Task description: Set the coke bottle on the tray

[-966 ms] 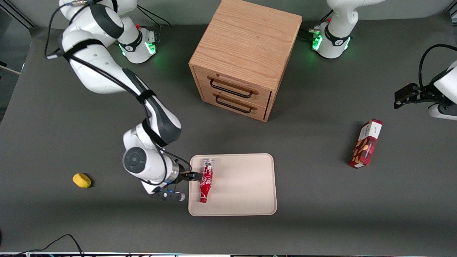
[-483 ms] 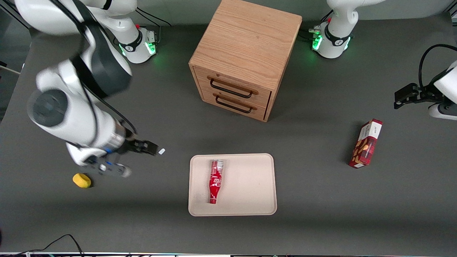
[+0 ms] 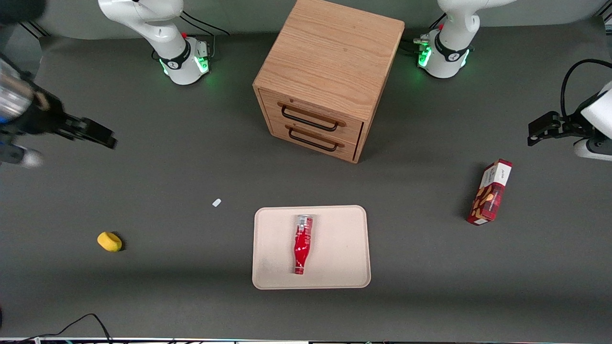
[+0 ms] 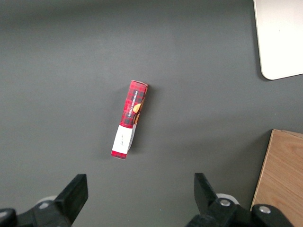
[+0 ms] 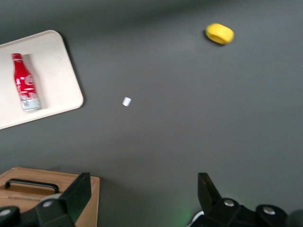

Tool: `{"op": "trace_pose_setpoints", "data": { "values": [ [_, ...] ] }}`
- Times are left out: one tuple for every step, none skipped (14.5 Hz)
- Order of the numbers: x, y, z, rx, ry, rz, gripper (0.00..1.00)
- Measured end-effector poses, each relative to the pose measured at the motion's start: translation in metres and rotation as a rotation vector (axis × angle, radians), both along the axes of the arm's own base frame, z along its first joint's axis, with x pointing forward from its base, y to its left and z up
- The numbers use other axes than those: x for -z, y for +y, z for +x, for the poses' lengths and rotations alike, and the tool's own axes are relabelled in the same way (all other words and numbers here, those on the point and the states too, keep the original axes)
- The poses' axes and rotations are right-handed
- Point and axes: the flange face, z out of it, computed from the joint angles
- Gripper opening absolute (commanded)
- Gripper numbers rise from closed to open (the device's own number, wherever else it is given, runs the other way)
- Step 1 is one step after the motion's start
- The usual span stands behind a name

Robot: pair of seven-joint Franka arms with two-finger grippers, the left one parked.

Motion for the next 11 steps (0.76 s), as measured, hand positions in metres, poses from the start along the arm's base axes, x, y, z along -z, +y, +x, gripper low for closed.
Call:
{"op": "trace_pose_setpoints", "data": {
  "values": [
    [0.000,-0.008,-0.013,0.008,-0.010,-0.002,1.00],
    [0.005,-0.010,-0.024,0.011,-0.025,-0.004,1.00],
    [0.013,-0.010,-0.035,0.009,-0.038,-0.007,1.00],
    [0.022,-0.010,-0.045,0.006,-0.043,-0.009,1.00],
    [0.029,-0.009,-0.053,0.004,-0.041,-0.012,1.00],
    [0.034,-0.008,-0.058,0.001,-0.039,-0.013,1.00],
    [0.035,-0.008,-0.061,-0.005,-0.039,-0.014,1.00],
    [0.034,-0.008,-0.061,-0.008,-0.043,-0.013,1.00],
    [0.033,-0.008,-0.060,-0.009,-0.047,-0.013,1.00],
    [0.030,-0.008,-0.059,-0.009,-0.050,-0.012,1.00],
    [0.027,-0.007,-0.057,-0.010,-0.054,-0.011,1.00]
  ]
}}
